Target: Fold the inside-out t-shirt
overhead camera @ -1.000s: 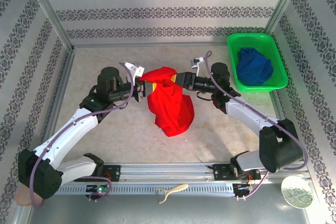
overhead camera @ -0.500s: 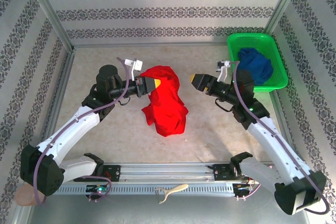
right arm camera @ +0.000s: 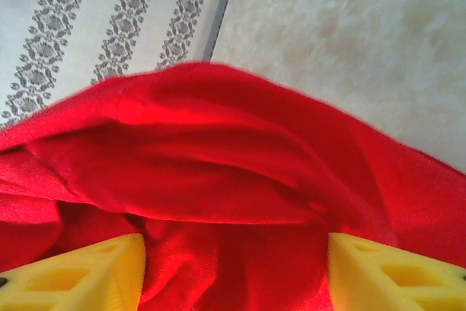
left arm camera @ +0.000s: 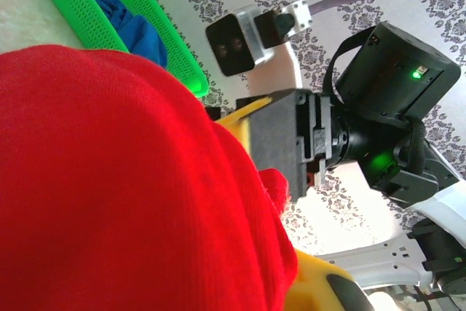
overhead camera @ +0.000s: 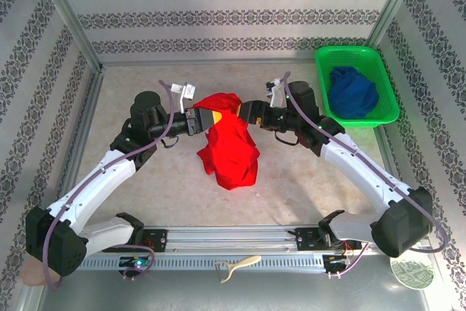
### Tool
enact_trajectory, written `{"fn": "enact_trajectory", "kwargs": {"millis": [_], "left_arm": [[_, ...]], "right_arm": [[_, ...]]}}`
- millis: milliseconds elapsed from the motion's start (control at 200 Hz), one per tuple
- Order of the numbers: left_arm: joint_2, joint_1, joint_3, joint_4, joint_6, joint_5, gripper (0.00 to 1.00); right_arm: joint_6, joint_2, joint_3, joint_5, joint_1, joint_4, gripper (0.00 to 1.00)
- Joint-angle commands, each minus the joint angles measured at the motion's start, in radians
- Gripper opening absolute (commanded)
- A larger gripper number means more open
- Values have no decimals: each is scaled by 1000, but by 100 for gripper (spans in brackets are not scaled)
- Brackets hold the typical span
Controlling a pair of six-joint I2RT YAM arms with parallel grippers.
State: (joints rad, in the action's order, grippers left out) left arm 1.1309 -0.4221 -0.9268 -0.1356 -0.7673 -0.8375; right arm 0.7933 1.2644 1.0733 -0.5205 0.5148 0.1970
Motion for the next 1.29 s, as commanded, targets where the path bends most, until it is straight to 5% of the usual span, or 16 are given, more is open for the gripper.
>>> {"fn": "enact_trajectory", "kwargs": {"millis": [0,50,190,420,540,670,934,1289], "left_arm": [[11,17,7,-65,-36,-34,0],[23,17,18,-96,-53,-38,0],[53,18,47,-179,-100,-52,0],[44,40,106,-177,-82,-10,0],[-18,80,129,-53,-13,66,50],[-88,124,121,92,54,83,74],[-172,108,3,362,140,111,77],[-40,-91,-102,457,302,272,79]], "right_arm": [[65,4,28,-8,29,-52,58],[83,6,27,-5,47,-57,49],[123,-20,-4,8,59,-77,0],[135,-111,-6,25,6,-80,0],[108,-158,-1,14,-2,-113,0],[78,-178,-16,-26,-22,-119,0],[52,-182,-88,-83,-25,-186,0],[53,-240,-194,-95,5,-179,0]]}}
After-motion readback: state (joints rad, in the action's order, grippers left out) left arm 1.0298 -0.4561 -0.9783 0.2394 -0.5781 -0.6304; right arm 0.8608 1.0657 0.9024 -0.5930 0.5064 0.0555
